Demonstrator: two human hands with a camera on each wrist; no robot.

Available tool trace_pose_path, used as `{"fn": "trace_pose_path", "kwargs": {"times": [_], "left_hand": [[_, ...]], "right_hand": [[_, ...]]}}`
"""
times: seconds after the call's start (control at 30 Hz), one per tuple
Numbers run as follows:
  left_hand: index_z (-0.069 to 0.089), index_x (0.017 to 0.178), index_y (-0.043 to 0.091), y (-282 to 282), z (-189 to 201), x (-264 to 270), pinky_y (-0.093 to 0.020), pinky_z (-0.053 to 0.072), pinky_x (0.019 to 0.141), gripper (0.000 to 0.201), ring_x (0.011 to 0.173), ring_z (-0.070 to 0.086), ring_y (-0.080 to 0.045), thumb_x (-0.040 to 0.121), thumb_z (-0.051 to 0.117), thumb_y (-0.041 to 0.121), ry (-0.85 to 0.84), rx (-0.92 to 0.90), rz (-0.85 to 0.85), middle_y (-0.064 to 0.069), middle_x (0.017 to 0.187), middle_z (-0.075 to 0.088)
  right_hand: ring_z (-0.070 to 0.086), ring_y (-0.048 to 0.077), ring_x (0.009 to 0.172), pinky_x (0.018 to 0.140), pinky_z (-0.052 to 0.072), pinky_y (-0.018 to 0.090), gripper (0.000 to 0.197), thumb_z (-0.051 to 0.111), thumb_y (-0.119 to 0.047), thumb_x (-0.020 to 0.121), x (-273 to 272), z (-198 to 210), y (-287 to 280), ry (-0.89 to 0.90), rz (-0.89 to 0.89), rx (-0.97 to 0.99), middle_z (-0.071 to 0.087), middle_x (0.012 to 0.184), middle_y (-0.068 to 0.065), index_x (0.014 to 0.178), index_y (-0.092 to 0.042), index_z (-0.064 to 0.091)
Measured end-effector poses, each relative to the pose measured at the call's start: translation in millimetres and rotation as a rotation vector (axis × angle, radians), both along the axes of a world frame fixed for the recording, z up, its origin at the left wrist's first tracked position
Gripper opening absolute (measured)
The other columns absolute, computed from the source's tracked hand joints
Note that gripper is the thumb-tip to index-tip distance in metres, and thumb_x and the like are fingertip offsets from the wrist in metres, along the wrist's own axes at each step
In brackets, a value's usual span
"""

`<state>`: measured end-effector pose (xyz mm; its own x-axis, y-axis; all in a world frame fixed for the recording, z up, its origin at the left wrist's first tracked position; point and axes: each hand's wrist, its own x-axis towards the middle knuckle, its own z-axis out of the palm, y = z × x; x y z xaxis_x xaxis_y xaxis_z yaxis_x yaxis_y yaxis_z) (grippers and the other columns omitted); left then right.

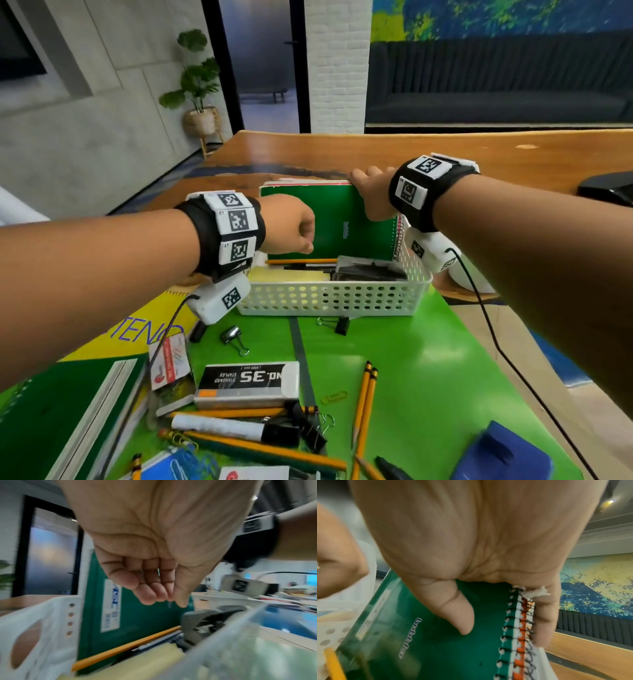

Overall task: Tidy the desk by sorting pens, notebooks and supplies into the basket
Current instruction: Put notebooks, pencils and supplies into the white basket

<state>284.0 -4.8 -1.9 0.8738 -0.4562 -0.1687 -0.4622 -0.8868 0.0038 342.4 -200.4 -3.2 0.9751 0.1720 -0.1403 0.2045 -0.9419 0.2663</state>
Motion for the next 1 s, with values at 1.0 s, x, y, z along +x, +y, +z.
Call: {"fn": "trace_pose_path", "kwargs": {"times": [1.0], "left_hand": [[0.066, 0.105, 0.030, -32, -48, -91, -0.041, 0.054, 0.072, 0.015, 0.093, 0.055, -0.021, 0.092, 0.060, 0.025, 0.075, 0.359, -0.951, 0.006, 0.095, 0.056]], "right_hand": [[0.046, 0.041, 0.119, 0.098, 0.046, 0.057, 0.073, 0.055, -0.008, 0.081, -14, 4, 1, -0.046, 0.006, 0.121, 0.046, 0.127, 0.014, 0.145, -0.024, 0.025]]}}
